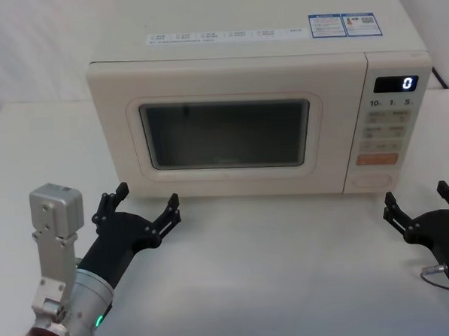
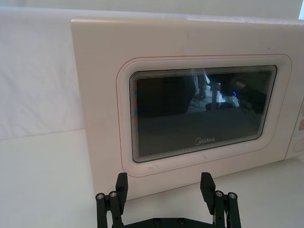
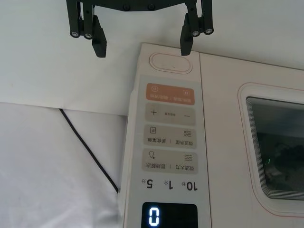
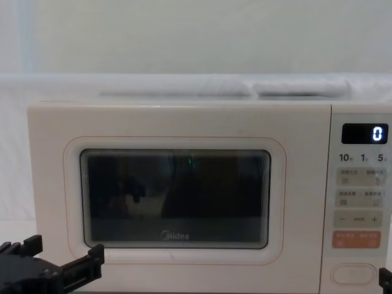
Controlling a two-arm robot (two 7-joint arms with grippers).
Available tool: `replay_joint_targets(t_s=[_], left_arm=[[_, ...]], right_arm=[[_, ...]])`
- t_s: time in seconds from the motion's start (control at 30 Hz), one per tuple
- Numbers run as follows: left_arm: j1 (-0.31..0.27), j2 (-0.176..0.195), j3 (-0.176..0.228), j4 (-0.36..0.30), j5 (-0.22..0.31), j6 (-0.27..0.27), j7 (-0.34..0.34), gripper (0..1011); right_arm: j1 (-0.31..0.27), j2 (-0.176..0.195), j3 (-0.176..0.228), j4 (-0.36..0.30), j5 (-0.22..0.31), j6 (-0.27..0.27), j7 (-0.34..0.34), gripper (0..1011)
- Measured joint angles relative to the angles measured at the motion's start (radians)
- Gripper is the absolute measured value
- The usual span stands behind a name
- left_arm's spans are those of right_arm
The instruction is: Press the button to open the microwave door with one hand; close the microwave door with the other hand.
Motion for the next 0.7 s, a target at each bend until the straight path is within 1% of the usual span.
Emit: replay_joint_targets(t_s=[0.7], left_arm=[[-0.002, 0.001, 0.002, 0.0, -0.002, -0.001, -0.001, 1001]], right_arm=[[0.0, 0.0, 0.0, 0.0, 0.0, 0.0, 0.0, 1002]])
